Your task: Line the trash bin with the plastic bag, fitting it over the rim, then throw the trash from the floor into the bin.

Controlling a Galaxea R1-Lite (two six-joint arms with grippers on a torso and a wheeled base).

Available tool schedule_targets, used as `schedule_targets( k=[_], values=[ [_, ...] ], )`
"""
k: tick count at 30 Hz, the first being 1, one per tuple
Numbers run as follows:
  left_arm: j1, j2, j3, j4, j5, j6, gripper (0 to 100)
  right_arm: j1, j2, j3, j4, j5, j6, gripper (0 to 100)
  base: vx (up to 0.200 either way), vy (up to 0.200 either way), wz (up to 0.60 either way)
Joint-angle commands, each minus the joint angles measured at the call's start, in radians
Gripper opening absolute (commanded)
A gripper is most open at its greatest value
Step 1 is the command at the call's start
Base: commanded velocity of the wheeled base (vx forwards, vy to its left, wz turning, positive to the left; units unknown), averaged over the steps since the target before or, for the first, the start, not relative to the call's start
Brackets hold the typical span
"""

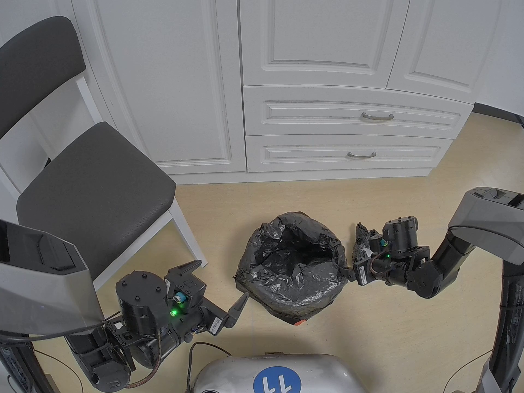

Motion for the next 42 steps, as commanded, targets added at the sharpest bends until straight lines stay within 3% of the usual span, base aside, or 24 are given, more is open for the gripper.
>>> schedule_targets(
  k=[1,15,21,27,35,42],
  values=[
    [0.0,0.002,0.003,-0.001,0.001,0.0,100,-0.014,0.07,-0.018,-0.001,0.0,-0.015,100,0.0,0.0,0.0],
    [-0.003,0.005,0.003,0.0,0.002,-0.001,100,-0.039,0.199,-0.116,-0.017,0.004,-0.006,100,0.0,0.0,0.0],
    [-0.002,0.006,0.001,-0.001,0.002,-0.003,100,-0.028,0.274,-0.225,-0.02,0.041,0.164,100,0.0,0.0,0.0],
    [-0.003,0.008,0.0,-0.001,0.002,-0.003,100,-0.037,0.328,-0.295,0.001,0.049,0.196,100,0.0,0.0,0.0],
    [-0.005,0.012,-0.012,0.0,0.002,-0.001,100,-0.055,0.362,-0.535,0.289,0.023,0.356,100,0.0,0.0,0.0],
    [-0.011,0.012,-0.015,-0.001,0.002,-0.001,100,-0.057,0.443,-0.78,0.397,0.03,0.552,100,0.0,0.0,0.0]
  ],
)
